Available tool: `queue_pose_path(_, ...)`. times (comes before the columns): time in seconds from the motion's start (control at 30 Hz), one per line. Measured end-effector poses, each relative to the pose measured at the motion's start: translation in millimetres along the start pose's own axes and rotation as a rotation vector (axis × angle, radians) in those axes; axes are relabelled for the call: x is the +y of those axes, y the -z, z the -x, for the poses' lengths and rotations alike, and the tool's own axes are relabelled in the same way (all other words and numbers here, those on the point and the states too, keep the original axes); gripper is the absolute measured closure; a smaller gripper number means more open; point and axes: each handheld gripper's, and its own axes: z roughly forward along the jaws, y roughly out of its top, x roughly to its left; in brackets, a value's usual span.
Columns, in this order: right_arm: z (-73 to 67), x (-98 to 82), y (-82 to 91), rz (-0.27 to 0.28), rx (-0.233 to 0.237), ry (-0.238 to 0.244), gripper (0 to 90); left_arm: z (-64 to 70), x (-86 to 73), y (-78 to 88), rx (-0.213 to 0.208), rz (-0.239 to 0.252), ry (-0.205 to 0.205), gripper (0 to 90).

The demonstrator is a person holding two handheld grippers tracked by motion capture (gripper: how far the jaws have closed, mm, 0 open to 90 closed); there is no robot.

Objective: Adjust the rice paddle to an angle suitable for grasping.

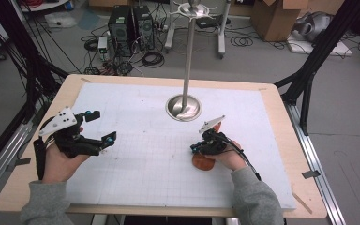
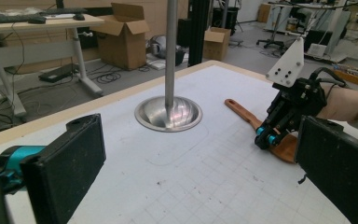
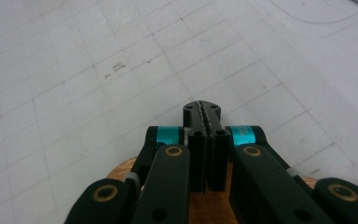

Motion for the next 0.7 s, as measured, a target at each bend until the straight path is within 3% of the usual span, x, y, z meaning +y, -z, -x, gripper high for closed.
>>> queue_pose_path(0.7,9.9,-42.7,34.1,0.03,0.037,-0.031,89.2,2.8,2.4,-21.8,-0.04,-0.019,-0.012,2.5)
